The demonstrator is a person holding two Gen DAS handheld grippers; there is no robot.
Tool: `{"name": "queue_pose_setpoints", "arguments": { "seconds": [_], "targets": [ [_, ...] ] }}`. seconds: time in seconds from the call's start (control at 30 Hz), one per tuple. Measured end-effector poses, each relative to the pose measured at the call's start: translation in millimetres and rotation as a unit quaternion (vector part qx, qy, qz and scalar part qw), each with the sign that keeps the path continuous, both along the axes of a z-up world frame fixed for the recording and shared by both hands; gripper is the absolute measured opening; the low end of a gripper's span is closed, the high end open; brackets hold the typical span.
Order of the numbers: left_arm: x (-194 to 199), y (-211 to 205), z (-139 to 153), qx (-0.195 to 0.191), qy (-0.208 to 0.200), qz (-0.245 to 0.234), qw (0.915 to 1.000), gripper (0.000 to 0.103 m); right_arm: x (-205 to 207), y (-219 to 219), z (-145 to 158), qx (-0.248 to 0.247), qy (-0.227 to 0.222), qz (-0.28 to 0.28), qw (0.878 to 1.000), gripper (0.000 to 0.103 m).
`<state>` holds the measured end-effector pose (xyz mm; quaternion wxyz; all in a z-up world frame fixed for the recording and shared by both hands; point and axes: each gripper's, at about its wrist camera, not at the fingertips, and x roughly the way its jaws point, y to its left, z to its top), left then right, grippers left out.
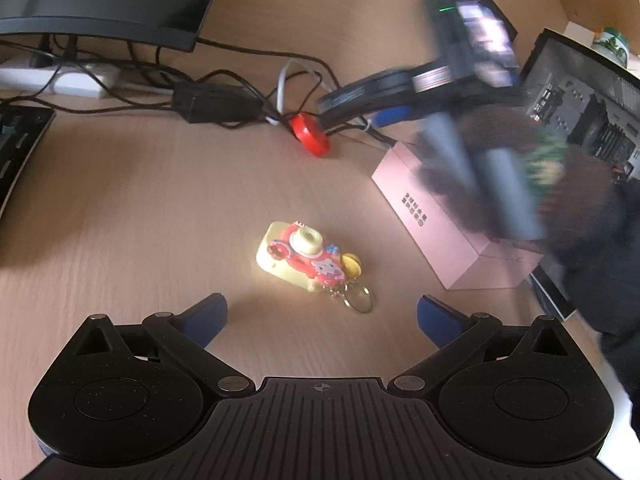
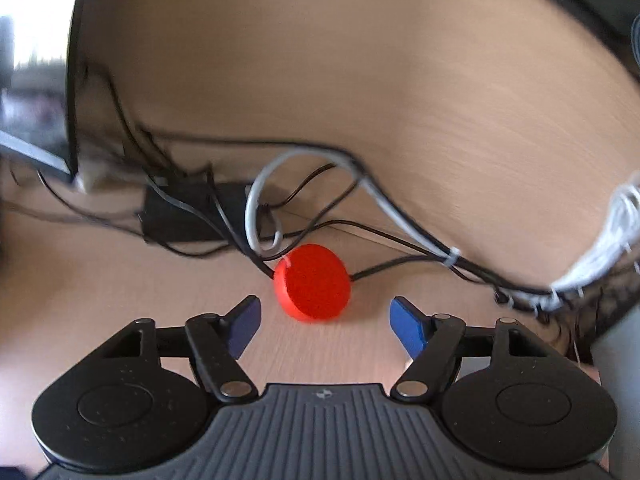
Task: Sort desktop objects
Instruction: 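Grasp the red round lid with the right gripper, then set the red lid down on the table beside the pink box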
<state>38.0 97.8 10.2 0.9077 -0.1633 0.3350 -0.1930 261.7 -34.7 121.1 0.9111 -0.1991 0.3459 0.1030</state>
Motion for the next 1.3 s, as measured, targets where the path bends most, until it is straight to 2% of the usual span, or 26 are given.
{"name": "queue_pose_setpoints", "arguments": {
  "seconds": [0.07, 0.23, 0.3, 0.43, 0.5, 0.57, 0.67, 0.73, 0.83, 1.0, 1.03, 1.1, 1.17, 1.23, 1.3],
  "targets": [
    [-1.2, -0.5, 0.6, -0.001, -0.001, 0.001, 1.0000, 0.103, 4.5, 17.3, -15.6, -0.039, -0.014, 0.018, 0.999, 0.064],
    [-3.0, 0.7, 1.2, -0.006, -0.004, -0.004, 1.0000, 0.103, 13.2, 49.1, -44.7, -0.123, -0.041, 0.049, 0.990, 0.041],
    [-3.4, 1.5, 0.7, -0.007, -0.003, 0.000, 1.0000, 0.103, 15.1, 52.4, -51.1, -0.143, -0.042, 0.050, 0.988, 0.020],
    [-3.2, 3.1, 0.9, -0.011, -0.002, 0.003, 0.9999, 0.103, 6.5, 40.8, -43.1, -0.138, -0.052, 0.047, 0.988, 0.016],
    [-1.8, 3.6, -0.3, -0.010, 0.001, 0.005, 0.9999, 0.103, -1.8, 27.5, -28.7, -0.112, -0.054, 0.040, 0.991, 0.015],
    [-1.2, 5.8, -0.7, -0.011, 0.002, 0.010, 0.9999, 0.103, -17.6, 7.2, -7.0, -0.052, -0.033, 0.034, 0.997, 0.015],
    [-1.7, 7.3, -0.1, -0.015, -0.001, 0.008, 0.9999, 0.103, -57.7, -26.8, 22.7, 0.038, -0.005, 0.049, 0.998, 0.015],
    [-2.6, 5.3, 0.3, -0.009, -0.007, 0.004, 0.9999, 0.103, -89.5, -51.9, 36.7, 0.097, 0.019, 0.063, 0.993, 0.015],
    [-3.8, 0.1, 0.2, 0.010, -0.014, 0.006, 0.9998, 0.103, -138.1, -83.2, 41.4, 0.156, 0.056, 0.065, 0.984, 0.015],
    [-8.7, -18.7, 1.0, 0.091, -0.015, 0.040, 0.9949, 0.103, -191.4, -130.9, 22.1, 0.238, 0.118, 0.046, 0.963, 0.015],
    [-10.8, -22.9, 1.5, 0.100, -0.012, 0.041, 0.9941, 0.103, -198.3, -137.6, 19.0, 0.239, 0.112, 0.039, 0.964, 0.018],
    [-15.9, -32.2, 2.5, 0.113, -0.004, 0.039, 0.9928, 0.103, -212.3, -155.4, 13.5, 0.224, 0.069, 0.012, 0.972, 0.049],
    [-21.7, -42.7, 4.5, 0.134, -0.005, 0.039, 0.9903, 0.103, -228.0, -170.7, 10.1, 0.205, 0.019, -0.014, 0.978, 0.065],
    [-27.1, -53.7, 6.6, 0.159, -0.011, 0.040, 0.9865, 0.103, -239.3, -183.7, 4.2, 0.196, -0.002, -0.024, 0.980, 0.071],
    [-31.0, -62.2, 8.7, 0.176, -0.016, 0.042, 0.9833, 0.103, -250.1, -194.8, -3.5, 0.201, -0.006, -0.029, 0.979, 0.087]
  ]
}}
